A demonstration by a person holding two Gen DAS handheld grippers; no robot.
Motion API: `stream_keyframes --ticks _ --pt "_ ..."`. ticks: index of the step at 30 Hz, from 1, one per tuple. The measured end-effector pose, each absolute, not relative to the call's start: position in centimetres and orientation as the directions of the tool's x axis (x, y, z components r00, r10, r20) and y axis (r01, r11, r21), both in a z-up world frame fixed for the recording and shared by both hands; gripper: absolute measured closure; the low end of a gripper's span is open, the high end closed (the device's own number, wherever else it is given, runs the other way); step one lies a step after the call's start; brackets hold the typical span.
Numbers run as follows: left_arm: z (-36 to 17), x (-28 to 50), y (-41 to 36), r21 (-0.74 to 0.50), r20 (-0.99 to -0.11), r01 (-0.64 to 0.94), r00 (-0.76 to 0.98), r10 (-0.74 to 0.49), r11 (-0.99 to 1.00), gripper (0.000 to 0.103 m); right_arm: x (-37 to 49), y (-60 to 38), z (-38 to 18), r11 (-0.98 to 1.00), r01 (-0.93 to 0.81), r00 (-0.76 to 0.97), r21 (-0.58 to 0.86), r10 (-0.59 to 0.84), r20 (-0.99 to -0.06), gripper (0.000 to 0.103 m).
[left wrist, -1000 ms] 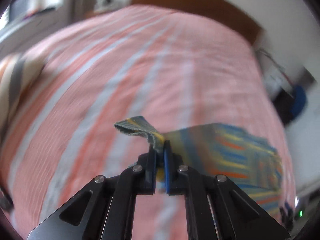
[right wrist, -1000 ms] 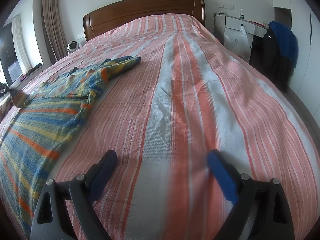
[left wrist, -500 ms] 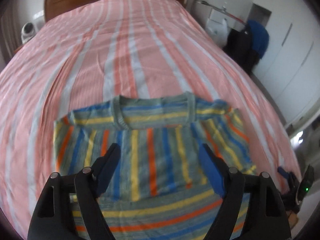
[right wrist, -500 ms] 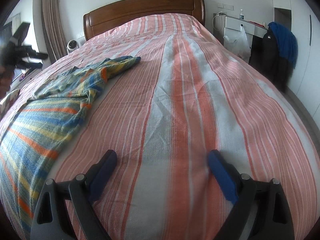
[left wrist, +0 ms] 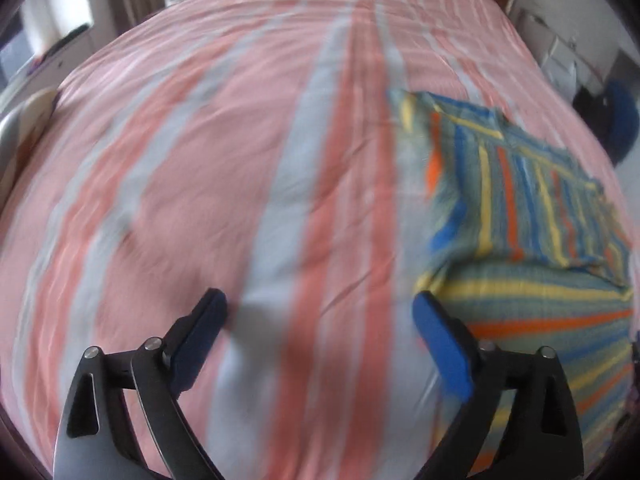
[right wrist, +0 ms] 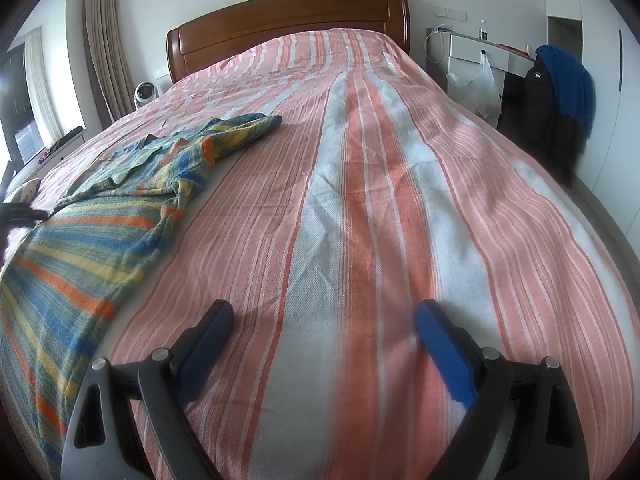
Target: Fold small clothes
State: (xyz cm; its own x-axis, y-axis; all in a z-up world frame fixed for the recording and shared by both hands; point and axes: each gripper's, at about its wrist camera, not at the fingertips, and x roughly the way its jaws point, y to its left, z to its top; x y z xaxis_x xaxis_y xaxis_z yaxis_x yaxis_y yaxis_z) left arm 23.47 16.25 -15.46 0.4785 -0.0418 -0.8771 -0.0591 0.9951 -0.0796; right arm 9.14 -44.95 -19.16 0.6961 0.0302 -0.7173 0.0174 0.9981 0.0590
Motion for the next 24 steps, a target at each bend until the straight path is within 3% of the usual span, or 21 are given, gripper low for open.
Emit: stream_keyframes --ticks 8,12,15,24 --pt "-14.9 16.2 18.8 -0.099 -0.800 -0.096 0.599 -0.022 0.990 0.004 9.1 -45.0 -19.1 0.998 0.016 0.697 0.062 0.033 -0.717 0.011" --pt "-17.8 15.7 19.2 -0.059 -0.788 -0.105 0.616 0.018 0.993 0.003 9.2 -45.0 -19.1 0.998 0.017 0.694 0.056 0.028 -0.719 0.011" --pt "-18.8 14.1 19.2 -0.050 -0.711 -0.088 0.702 0.026 0.995 0.001 9.2 -45.0 -19.0 0.998 0.017 0.692 0.055 0.028 -0.721 0.011" --pt "-18.9 14.0 19.2 -0.030 -0.719 -0.090 0.694 0.042 0.995 0.000 9.2 -45.0 -19.0 0.998 0.016 0.693 0.055 0.028 -0.721 0.011"
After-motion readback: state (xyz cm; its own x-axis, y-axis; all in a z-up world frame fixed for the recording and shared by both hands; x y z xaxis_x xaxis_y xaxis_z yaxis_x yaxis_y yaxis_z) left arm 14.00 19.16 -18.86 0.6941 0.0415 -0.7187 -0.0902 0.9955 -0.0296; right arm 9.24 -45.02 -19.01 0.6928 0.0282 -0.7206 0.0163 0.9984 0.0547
